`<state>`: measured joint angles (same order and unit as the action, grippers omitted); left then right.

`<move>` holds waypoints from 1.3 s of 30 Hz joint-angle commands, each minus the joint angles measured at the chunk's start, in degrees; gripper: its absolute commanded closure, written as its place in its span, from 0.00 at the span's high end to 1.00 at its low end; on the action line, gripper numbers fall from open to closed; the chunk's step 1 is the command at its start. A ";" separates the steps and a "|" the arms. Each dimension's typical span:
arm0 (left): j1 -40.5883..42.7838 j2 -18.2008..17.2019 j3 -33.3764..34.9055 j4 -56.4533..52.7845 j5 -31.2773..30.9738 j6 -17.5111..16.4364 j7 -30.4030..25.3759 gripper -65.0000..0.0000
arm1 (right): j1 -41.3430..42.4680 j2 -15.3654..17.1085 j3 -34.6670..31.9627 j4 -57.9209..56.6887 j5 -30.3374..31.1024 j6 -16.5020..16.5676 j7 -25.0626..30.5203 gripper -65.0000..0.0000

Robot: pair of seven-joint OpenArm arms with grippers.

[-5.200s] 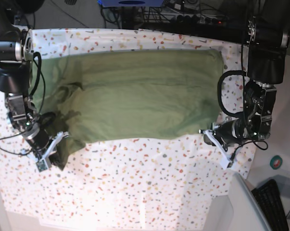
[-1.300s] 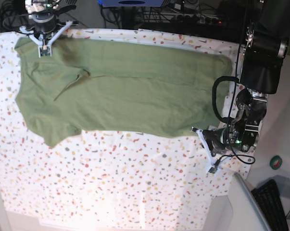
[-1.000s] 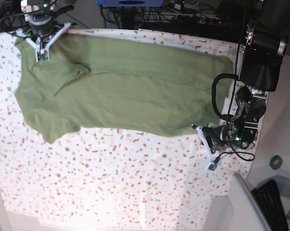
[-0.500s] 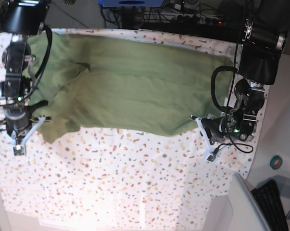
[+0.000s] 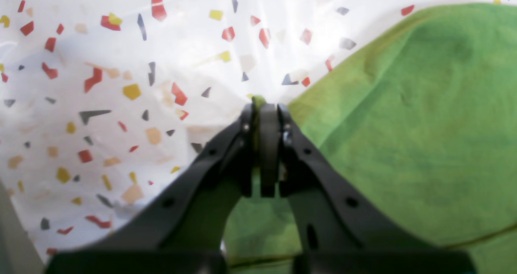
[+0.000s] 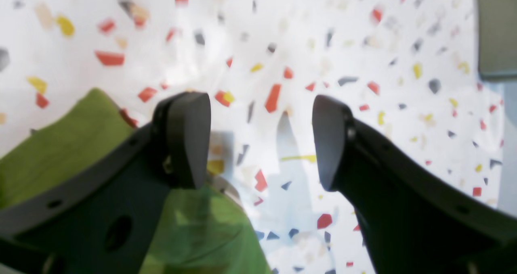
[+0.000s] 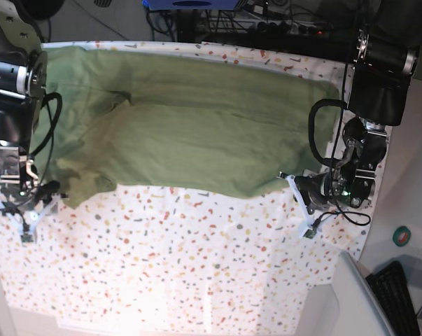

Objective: Layout the t-shirt on the table in an organized manner, then fold the t-shirt properly
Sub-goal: 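Grasp the shirt's hem edge with both grippers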

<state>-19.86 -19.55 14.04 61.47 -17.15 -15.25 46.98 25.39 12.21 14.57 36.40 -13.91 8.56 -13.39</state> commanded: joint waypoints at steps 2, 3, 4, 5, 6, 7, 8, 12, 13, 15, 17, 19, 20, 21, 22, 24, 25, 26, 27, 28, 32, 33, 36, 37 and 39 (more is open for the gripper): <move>-1.37 -0.71 -0.28 0.64 -0.22 -0.01 -0.70 0.00 | 2.17 0.23 -0.02 2.67 -0.02 4.41 0.24 0.55; -1.37 -0.71 -0.28 0.55 -0.22 -0.01 -0.61 0.00 | 2.26 0.06 0.25 3.73 -0.02 7.22 -1.87 0.55; -1.37 -0.71 -0.28 0.55 -0.22 -0.01 -0.61 0.00 | 2.44 -0.47 0.16 4.61 -0.02 9.16 -4.59 0.55; -1.37 -0.71 -0.28 0.55 -0.22 -0.01 -0.61 0.00 | 2.79 -1.26 -0.02 5.84 -0.02 10.65 -7.23 0.55; -1.37 -0.71 -0.28 0.55 -0.22 -0.01 -0.61 0.00 | 2.96 -1.70 -0.11 6.81 -0.02 11.71 -9.43 0.55; -1.37 -0.71 -0.28 0.64 -0.22 -0.01 -0.61 0.00 | 2.96 -1.88 -0.11 7.25 -0.02 12.32 -10.92 0.55; -1.29 -0.71 -0.28 0.73 -0.13 -0.01 -0.61 0.00 | 3.05 -1.88 -0.11 7.25 -0.02 12.50 -11.27 0.55; -1.29 -0.71 -0.28 0.81 -0.22 -0.01 -0.61 0.00 | 4.02 -1.88 -0.11 3.20 -0.02 12.50 -9.60 0.55; -1.29 -0.71 -0.28 0.81 -0.22 -0.01 -0.61 0.00 | 4.37 -1.88 -0.11 1.27 -0.02 12.50 -8.72 0.55; -1.29 -0.62 -0.28 0.81 -0.22 -0.01 -0.61 0.00 | 4.72 -1.70 -0.11 -1.99 -0.02 12.41 -6.09 0.55; -1.29 -0.62 -0.28 0.90 -0.22 -0.01 -0.61 0.00 | 5.25 -1.53 -0.11 -4.71 -0.11 12.41 -2.74 0.55; -1.29 -0.62 -0.28 0.90 -0.22 -0.01 -0.61 0.00 | 5.34 -1.53 -0.11 -6.38 -0.11 12.41 -0.81 0.55; -1.29 -0.62 -0.28 0.90 -0.22 -0.01 -0.61 0.00 | 5.34 -1.53 -0.11 -6.91 -0.11 12.41 -0.28 0.55; -1.29 -0.62 -0.28 0.90 -0.22 -0.01 -0.61 0.00 | 5.34 -1.53 -0.11 -7.17 -0.11 12.41 -0.02 0.55; -1.29 -0.62 -0.28 0.90 -0.22 -0.01 -0.61 0.00 | 5.34 -1.53 -0.11 -7.35 -0.11 12.41 0.51 0.55; -1.29 -0.62 -0.28 0.90 -0.22 -0.01 -0.43 0.00 | 5.07 -1.53 -0.11 -7.35 -0.11 12.41 1.74 0.51; -1.29 -0.62 -0.28 0.90 -0.22 -0.01 -0.43 0.00 | 4.90 -1.53 -0.02 -7.35 -0.11 12.41 2.44 0.44; -1.29 -0.62 -0.28 0.90 -0.22 -0.01 -0.43 0.00 | 4.90 -1.53 0.16 -7.35 -0.11 12.41 3.15 0.35; -1.20 -0.71 -0.28 0.90 -0.30 -0.01 -0.34 0.00 | 4.55 -1.53 0.16 -7.35 -0.11 12.41 3.67 0.24; -1.20 -0.71 -0.28 0.90 -0.30 -0.01 -0.34 0.00 | 4.20 -1.53 0.16 -7.00 -0.11 12.41 4.29 0.12; -1.20 -0.80 -0.28 1.08 -0.30 0.08 -0.26 0.00 | 4.11 -1.53 0.25 -6.82 -0.11 12.41 6.75 0.00; -0.93 -0.80 -0.64 1.60 -0.30 0.17 -0.17 0.00 | 4.11 -1.53 0.25 -6.38 -0.11 12.41 6.49 0.00; 3.64 -0.62 -6.97 6.44 -0.22 0.17 -0.17 0.00 | 2.26 -1.70 0.33 -1.99 -0.11 12.41 6.40 0.00; 4.78 -0.54 -8.55 8.02 -0.13 0.17 -0.17 0.00 | 1.47 -1.79 0.33 0.12 -0.11 12.41 6.40 0.00; 6.27 -0.45 -9.96 10.48 -0.30 0.17 -0.08 0.00 | -0.29 -1.88 0.33 4.43 -0.11 12.41 6.40 0.00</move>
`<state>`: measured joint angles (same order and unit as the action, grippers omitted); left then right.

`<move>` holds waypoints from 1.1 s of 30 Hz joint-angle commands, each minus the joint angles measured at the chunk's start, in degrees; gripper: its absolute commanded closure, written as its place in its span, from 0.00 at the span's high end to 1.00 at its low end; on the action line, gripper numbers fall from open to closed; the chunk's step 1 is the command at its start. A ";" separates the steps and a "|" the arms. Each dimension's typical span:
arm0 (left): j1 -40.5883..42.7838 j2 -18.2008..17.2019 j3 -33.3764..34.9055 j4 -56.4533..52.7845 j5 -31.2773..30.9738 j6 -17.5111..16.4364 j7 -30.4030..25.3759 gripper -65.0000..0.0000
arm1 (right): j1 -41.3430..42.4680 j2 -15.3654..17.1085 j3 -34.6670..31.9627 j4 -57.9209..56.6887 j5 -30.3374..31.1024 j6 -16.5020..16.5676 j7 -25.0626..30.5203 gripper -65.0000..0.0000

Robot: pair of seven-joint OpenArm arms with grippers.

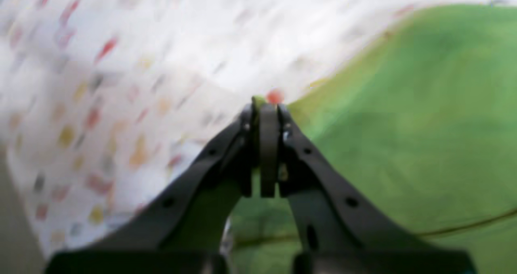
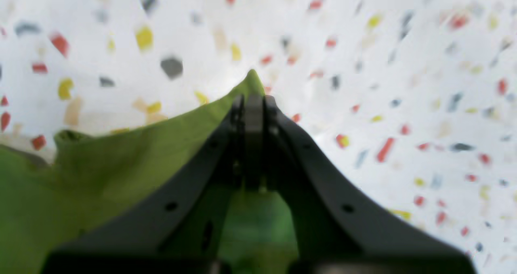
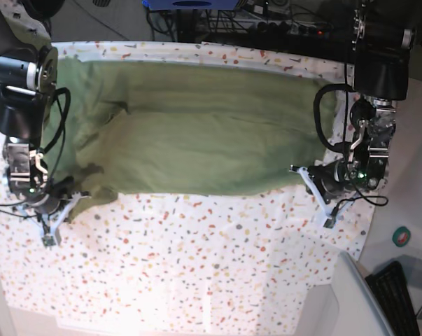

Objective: Layout the t-shirt on the table in an organized manner, then fold the t-shirt properly
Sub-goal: 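Grasp the shirt's hem edge with both grippers, then fold the hem over toward the collar with both grippers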

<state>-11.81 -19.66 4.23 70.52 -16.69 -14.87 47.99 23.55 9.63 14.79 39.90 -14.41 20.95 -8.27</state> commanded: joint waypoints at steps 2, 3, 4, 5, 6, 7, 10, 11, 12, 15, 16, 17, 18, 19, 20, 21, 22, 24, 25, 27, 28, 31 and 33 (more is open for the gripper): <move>-0.98 -0.34 -0.23 2.58 -0.76 -0.20 -1.09 0.00 | 0.05 0.70 -0.06 4.28 0.39 0.02 1.11 0.00; -0.54 -0.34 -0.23 2.84 -0.76 -0.20 -1.09 0.00 | -0.65 0.70 -0.06 5.77 0.39 0.02 0.49 0.00; -0.27 -0.34 -0.23 3.02 -0.76 -0.20 -1.09 0.00 | -1.35 0.70 -0.06 7.44 0.39 0.02 -0.74 0.00; 0.17 -0.34 -0.41 3.10 -0.76 -0.20 -1.09 0.00 | -2.14 0.70 -0.06 9.11 0.39 0.02 -1.71 0.00; 0.60 -0.34 -0.67 3.19 -0.76 -0.20 -1.09 0.00 | -3.02 0.70 -0.06 10.96 0.39 0.02 -2.32 0.00; 0.78 -0.34 -0.76 3.63 -0.76 -0.20 -1.09 0.00 | -3.90 0.61 -0.06 12.63 0.39 0.02 -2.50 0.00; 1.66 -0.60 -0.76 7.59 -0.85 -0.20 0.50 0.00 | -6.01 0.61 -0.15 16.94 0.39 0.02 -2.58 0.00; 1.66 -0.60 -0.84 9.26 -0.85 -0.20 2.78 0.00 | -6.72 0.61 0.11 17.99 0.39 0.02 -2.58 0.00; 1.66 -0.52 -0.84 11.19 -0.85 -0.20 5.07 0.00 | -7.33 0.61 0.11 19.13 0.39 0.02 -2.58 0.00; 2.89 -0.34 -0.84 17.70 -0.85 -0.20 9.11 0.00 | -10.32 0.61 0.11 23.44 0.39 0.02 -2.58 0.00; 3.86 -0.34 -0.84 19.72 -0.85 -0.20 9.11 0.00 | -11.55 0.61 0.03 24.76 0.39 0.02 -2.67 0.00; 4.65 -0.34 -0.84 21.48 -0.85 -0.20 9.20 0.00 | -12.78 0.61 -0.06 26.17 0.39 0.02 -2.67 0.00; 5.44 -0.34 -0.84 22.89 -0.85 -0.20 9.20 0.00 | -13.75 0.53 0.11 27.31 0.39 0.02 -2.67 0.00; 6.23 -0.34 -0.84 23.76 -0.85 -0.20 9.20 0.00 | -14.72 0.44 0.11 28.10 0.39 0.02 -2.67 0.00; 7.20 -0.34 -0.93 24.56 -0.67 -0.20 9.20 0.00 | -15.68 0.00 0.11 28.80 0.39 0.02 -2.67 0.00; 8.17 -0.34 -1.11 25.08 -0.50 -0.12 9.20 0.00 | -16.74 -0.27 0.20 29.33 0.39 0.02 -2.67 0.00; 9.31 -0.34 -2.16 25.43 -0.41 -0.12 9.20 0.00 | -17.62 -0.27 0.20 29.77 0.39 0.02 -2.67 0.00; 11.33 -0.34 -5.33 25.87 -0.67 -0.12 9.20 0.00 | -19.38 -0.44 0.20 30.56 0.39 0.02 -2.67 0.00; 12.03 -0.34 -6.82 26.05 -0.76 -0.12 9.20 0.00 | -20.34 -0.53 0.20 31.26 0.30 0.02 -2.67 0.00; 13.26 -0.34 -8.84 26.40 -0.76 -0.12 9.20 0.00 | -22.89 -0.62 0.20 33.99 0.30 0.02 -2.67 0.00; 13.88 -0.34 -9.37 26.40 -0.76 -0.20 9.20 0.00 | -24.03 -0.88 0.20 35.48 0.30 0.02 -2.67 0.00; 15.29 -0.52 -9.28 26.58 -0.76 -0.20 9.20 0.00 | -26.67 -2.20 0.20 39.88 0.22 -0.07 -6.19 0.00; 16.25 -0.43 -9.28 26.75 -0.76 -0.29 9.20 0.00 | -28.25 -2.55 0.20 42.34 0.22 -0.07 -9.97 0.00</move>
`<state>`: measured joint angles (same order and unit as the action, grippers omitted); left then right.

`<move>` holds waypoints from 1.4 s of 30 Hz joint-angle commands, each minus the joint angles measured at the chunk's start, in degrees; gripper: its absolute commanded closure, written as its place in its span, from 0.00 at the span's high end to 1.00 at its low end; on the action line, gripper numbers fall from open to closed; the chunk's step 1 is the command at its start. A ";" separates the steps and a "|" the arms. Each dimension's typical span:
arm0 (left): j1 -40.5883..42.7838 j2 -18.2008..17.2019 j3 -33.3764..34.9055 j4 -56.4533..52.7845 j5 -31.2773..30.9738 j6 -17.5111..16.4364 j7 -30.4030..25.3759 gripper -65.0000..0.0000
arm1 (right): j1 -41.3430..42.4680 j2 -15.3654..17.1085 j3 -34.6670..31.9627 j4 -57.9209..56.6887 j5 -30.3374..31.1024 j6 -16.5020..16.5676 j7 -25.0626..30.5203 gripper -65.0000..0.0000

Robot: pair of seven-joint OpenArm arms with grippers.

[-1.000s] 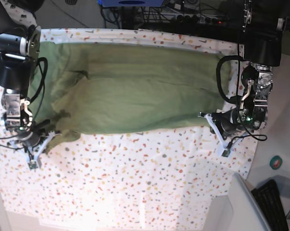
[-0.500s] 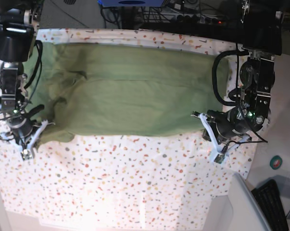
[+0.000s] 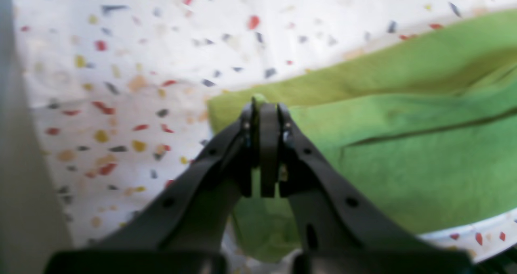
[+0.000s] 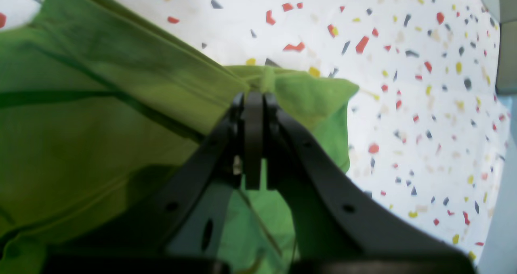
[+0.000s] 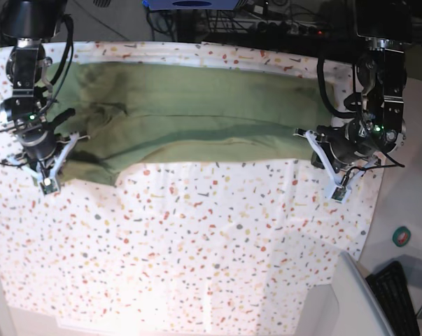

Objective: Layout the t-shirt on the table in an organized manner, then fold the t-shirt properly
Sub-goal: 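Fold the hem over toward the collar with both grippers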

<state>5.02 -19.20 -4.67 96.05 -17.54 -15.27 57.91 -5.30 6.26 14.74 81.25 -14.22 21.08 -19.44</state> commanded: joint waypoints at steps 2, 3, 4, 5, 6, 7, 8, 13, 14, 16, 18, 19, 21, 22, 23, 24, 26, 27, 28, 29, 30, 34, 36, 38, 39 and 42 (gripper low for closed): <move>0.57 -0.89 -0.65 2.54 0.09 0.10 -0.72 0.00 | -1.07 0.73 0.25 3.36 0.02 -0.20 -0.65 0.00; 1.18 -0.89 -0.92 3.51 0.09 0.10 -0.72 0.00 | -2.13 0.55 0.25 4.86 0.02 -0.20 -0.91 0.00; 1.71 -1.06 -1.00 4.39 0.09 0.10 -0.72 0.00 | -3.18 -0.06 0.25 6.26 0.02 -0.20 -1.17 0.00; 2.24 -1.15 -1.00 4.92 0.09 0.10 -0.72 0.00 | -4.06 -0.24 0.25 7.49 0.02 -0.20 -1.26 0.00; 2.59 -1.15 -1.00 5.18 0.09 0.10 -0.72 0.00 | -4.85 -0.33 0.25 8.29 0.02 -0.20 -1.26 0.00; 2.68 -1.15 -0.92 5.27 0.09 0.10 -0.72 0.00 | -5.64 -0.42 0.25 8.81 0.02 -0.20 -1.26 0.00; 3.20 -1.15 -0.92 5.27 0.09 0.10 -0.72 0.00 | -6.44 -0.50 0.25 9.25 0.02 -0.20 -1.44 0.00; 4.87 -1.24 -1.09 5.44 0.09 0.10 -0.72 0.00 | -9.86 -0.68 0.25 11.80 0.02 -0.20 -4.43 0.00; 5.23 -1.68 -1.09 5.97 0.09 0.10 -0.72 0.00 | -10.39 -0.77 0.25 12.86 0.02 -0.20 -4.51 0.00; 5.75 -1.94 -1.00 7.03 0.09 0.10 -0.72 0.00 | -11.45 -0.77 0.25 15.23 0.02 -0.20 -4.51 0.00; 6.10 -2.12 -1.09 8.35 0.09 0.10 -0.64 0.00 | -12.24 -0.77 0.25 17.60 0.02 -0.20 -5.04 0.00; 6.28 -2.29 -1.18 8.87 0.09 0.10 -0.64 0.00 | -12.33 -0.77 0.25 18.57 0.02 -0.20 -6.27 0.00; 6.46 -2.82 -1.09 9.66 0.09 0.10 -0.46 0.00 | -12.33 -0.68 0.25 19.27 0.02 -0.20 -8.65 0.00; 6.90 -2.91 -1.09 9.84 0.09 0.10 0.68 0.00 | -12.33 -0.59 0.25 19.36 0.02 -0.20 -9.44 0.00; 7.25 -2.91 -1.09 10.46 0.09 0.10 1.65 0.00 | -12.33 -0.50 0.25 19.36 0.02 -0.20 -9.79 0.00; 7.60 -2.91 -1.18 11.16 0.09 0.10 2.09 0.00 | -12.50 -0.50 0.25 19.36 0.02 -0.20 -9.88 0.00; 8.92 -2.91 -2.85 11.69 0.09 0.10 2.09 0.00 | -12.68 -0.50 0.25 19.19 0.02 -0.20 -10.05 0.00; 9.53 -2.91 -4.26 11.69 0.09 0.10 2.09 0.00 | -13.29 -0.59 0.25 19.19 0.02 -0.20 -10.05 0.00; 9.97 -2.91 -5.22 11.51 0.09 0.10 2.09 0.00 | -13.82 -0.59 0.25 19.19 0.02 -0.20 -10.05 0.00; 10.32 -2.91 -5.84 11.51 0.09 0.01 2.18 0.00 | -14.26 -0.68 0.25 19.27 0.02 -0.20 -10.05 0.00; 10.94 -3.00 -6.10 11.51 0.09 0.01 2.18 0.00 | -14.61 -0.77 0.25 19.27 0.02 -0.20 -10.05 0.00; 12.52 -3.00 -5.93 11.33 0.09 0.01 2.00 0.00 | -16.90 -1.56 0.25 19.36 0.02 -0.20 -10.14 0.00; 13.31 -3.00 -6.01 11.25 0.53 0.01 1.91 0.00 | -17.51 -2.97 0.25 19.27 0.02 -0.20 -10.14 0.00; 13.31 -3.00 -6.01 11.25 0.62 0.01 1.91 0.00 | -18.04 -3.49 0.25 19.19 0.02 -0.20 -10.14 0.00; 13.31 -3.00 -6.01 11.25 0.62 0.01 2.09 0.00 | -18.22 -3.67 0.25 19.27 0.02 -0.20 -10.14 0.00; 13.31 -3.08 -6.01 11.33 0.62 0.01 2.18 0.00 | -18.39 -3.76 0.25 19.45 0.02 -0.20 -10.14 0.00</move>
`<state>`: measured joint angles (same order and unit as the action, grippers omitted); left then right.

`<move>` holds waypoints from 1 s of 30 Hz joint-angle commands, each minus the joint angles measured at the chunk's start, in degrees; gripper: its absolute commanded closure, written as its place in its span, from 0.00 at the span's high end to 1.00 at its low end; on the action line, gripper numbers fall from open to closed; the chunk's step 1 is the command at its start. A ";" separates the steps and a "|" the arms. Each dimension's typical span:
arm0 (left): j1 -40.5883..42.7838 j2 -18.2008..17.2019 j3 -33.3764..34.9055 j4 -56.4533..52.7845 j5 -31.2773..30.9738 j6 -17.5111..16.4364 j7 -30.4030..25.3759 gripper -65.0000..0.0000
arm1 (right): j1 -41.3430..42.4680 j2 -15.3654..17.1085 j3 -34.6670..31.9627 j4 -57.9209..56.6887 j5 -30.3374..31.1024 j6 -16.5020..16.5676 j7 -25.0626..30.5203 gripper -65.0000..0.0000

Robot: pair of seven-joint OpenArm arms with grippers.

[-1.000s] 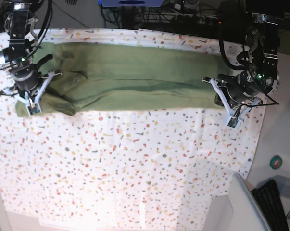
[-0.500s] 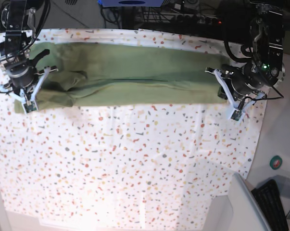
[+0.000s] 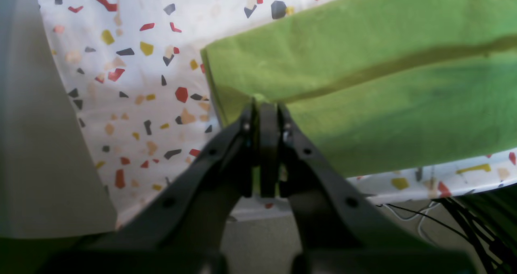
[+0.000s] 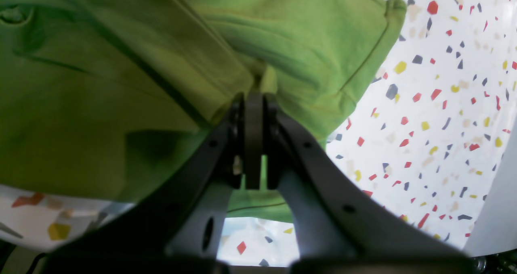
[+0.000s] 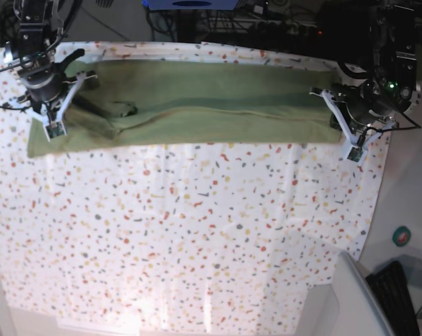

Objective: Layout the t-shirt on the table in an organized manner, then fold the t-shirt properly
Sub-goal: 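Fold the hem over toward the collar with both grippers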

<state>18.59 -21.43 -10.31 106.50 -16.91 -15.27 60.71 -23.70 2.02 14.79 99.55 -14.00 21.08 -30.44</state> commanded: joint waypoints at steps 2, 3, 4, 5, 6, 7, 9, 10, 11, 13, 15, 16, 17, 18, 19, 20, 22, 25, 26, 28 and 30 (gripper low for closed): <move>-0.17 -1.47 -0.38 0.97 -0.10 0.01 -0.53 0.00 | -0.87 0.48 0.20 1.33 -0.20 -0.20 0.85 0.00; -0.17 -1.82 -0.38 1.15 -0.54 0.01 -0.53 0.00 | -1.22 0.48 0.20 1.86 -0.20 -0.20 0.85 0.00; -0.08 -1.91 -0.38 1.24 -0.54 0.01 -0.53 0.00 | -1.66 0.48 0.20 2.83 -0.20 -0.20 0.85 0.00; 0.36 -2.00 -0.38 1.24 -0.54 0.01 -0.53 0.00 | -2.27 0.48 0.20 3.53 -0.20 -0.20 0.85 0.00; 0.62 -2.00 -0.38 1.24 -0.46 0.01 -0.53 0.00 | -2.71 0.48 0.20 4.32 -0.20 -0.20 0.85 0.00; 0.97 -2.00 -0.46 1.33 -0.46 0.01 -0.53 0.00 | -3.07 0.48 0.20 4.85 -0.20 -0.20 0.85 0.00; 1.15 -2.00 -0.38 1.33 -0.19 0.01 -0.44 0.00 | -3.42 0.48 0.20 5.20 -0.20 -0.20 0.85 0.00; 1.94 -2.00 -0.38 1.33 -0.02 0.01 -0.44 0.00 | -3.42 0.48 0.20 5.02 -0.20 -0.20 0.85 0.00; 2.47 -2.00 -0.38 1.33 -0.02 0.01 -0.44 0.00 | -3.50 0.48 0.20 4.94 -0.20 -0.20 0.85 0.00; 3.17 -2.00 -0.38 1.33 -0.19 0.01 -0.44 0.00 | -4.12 0.48 0.20 4.94 -0.20 -0.20 0.85 0.00; 3.34 -2.00 -0.38 1.33 -0.19 0.01 -0.44 0.00 | -4.65 0.48 0.20 5.11 -0.20 -0.20 0.85 0.00; 3.43 -2.00 -0.38 1.33 -0.02 0.01 -0.44 0.00 | -4.74 0.40 0.20 5.11 -0.20 -0.20 0.85 0.00; 3.43 -2.00 -0.38 1.33 -0.02 0.01 -0.44 0.00 | -4.82 0.40 0.20 5.02 -0.20 -0.20 0.68 0.00; 3.52 -2.00 -0.38 1.33 -0.02 0.01 -0.44 0.00 | -5.09 0.40 0.20 4.94 -0.20 -0.20 0.06 0.00; 4.05 -2.00 -0.38 1.33 -0.02 0.01 -0.44 0.00 | -5.26 0.40 0.20 5.02 -0.20 -0.20 -0.90 0.00; 4.22 -2.00 -0.38 1.33 -0.02 0.01 -0.44 0.00 | -5.26 0.40 0.03 5.11 -0.20 -0.20 -1.78 0.00; 4.40 -2.00 -0.38 1.33 -0.02 0.01 -0.44 0.00 | -5.44 0.40 -0.15 5.02 -0.20 -0.20 -2.22 0.00; 4.49 -2.00 -0.38 1.33 -0.10 0.01 -0.44 0.00 | -5.53 0.40 0.03 5.02 -0.11 -0.20 -2.40 0.00; 4.49 -2.00 -0.38 1.33 -0.02 0.01 -0.44 0.00 | -5.53 0.40 0.11 5.29 -0.11 -0.20 -2.40 0.00; 4.49 -2.00 -0.38 1.33 -0.02 0.01 -0.44 0.00 | -6.41 0.40 0.11 5.46 -0.11 -0.20 -2.40 0.00; 4.49 -2.00 -0.38 1.33 -0.02 0.01 -0.44 0.00 | -6.93 0.40 -0.06 5.38 -0.11 -0.20 -2.40 0.00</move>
<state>23.20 -22.72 -10.31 106.78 -17.04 -15.27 60.88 -30.37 2.17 14.59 103.92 -13.96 21.06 -33.19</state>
